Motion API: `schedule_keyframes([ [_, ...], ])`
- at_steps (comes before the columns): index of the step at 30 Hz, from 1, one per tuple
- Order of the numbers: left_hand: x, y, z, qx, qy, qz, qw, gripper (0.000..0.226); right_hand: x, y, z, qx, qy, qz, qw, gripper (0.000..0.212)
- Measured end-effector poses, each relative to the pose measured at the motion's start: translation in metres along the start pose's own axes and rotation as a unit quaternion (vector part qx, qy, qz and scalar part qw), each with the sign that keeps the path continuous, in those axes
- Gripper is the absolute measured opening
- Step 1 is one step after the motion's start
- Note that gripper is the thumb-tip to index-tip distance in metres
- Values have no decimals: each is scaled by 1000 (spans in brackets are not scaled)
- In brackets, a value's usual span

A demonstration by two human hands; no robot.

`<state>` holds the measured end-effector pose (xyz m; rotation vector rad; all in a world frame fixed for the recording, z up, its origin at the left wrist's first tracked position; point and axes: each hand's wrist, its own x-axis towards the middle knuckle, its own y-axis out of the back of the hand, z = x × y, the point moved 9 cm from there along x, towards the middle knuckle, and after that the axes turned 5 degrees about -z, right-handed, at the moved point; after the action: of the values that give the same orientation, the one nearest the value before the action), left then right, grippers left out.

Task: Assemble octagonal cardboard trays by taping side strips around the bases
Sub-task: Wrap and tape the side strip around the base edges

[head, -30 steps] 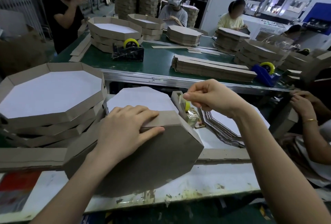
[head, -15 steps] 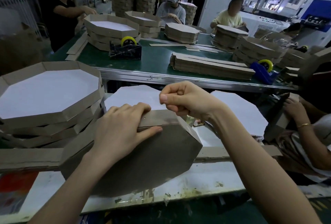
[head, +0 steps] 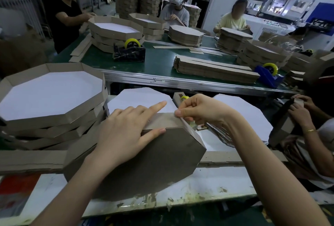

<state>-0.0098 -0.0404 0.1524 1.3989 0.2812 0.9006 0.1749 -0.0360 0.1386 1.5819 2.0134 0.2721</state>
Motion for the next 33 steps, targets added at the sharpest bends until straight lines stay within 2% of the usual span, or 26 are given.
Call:
schedule_keyframes([
  [8,1,-1,5,36,-12,-25,999,51,-1,-1,16,34,-32,-17,999,22],
  [10,1,-2,6,39,-13,-27,999,52,-2,-2,19,35,-46,-18,998,27],
  [17,1,-3,6,37,-13,-29,999,52,-1,-7,28,16,-56,41,997,53],
  [21,0,-2,5,34,-6,-28,999,53,-5,-1,31,-33,-52,75,995,58],
  [23,0,-3,6,32,-8,-33,999,54,-5,2,30,-47,-27,83,995,52],
  [27,1,-4,7,26,-10,-39,999,54,3,-6,27,-44,36,25,998,19],
  [33,1,-4,6,16,-8,-42,999,53,13,-16,38,6,38,-99,994,31],
])
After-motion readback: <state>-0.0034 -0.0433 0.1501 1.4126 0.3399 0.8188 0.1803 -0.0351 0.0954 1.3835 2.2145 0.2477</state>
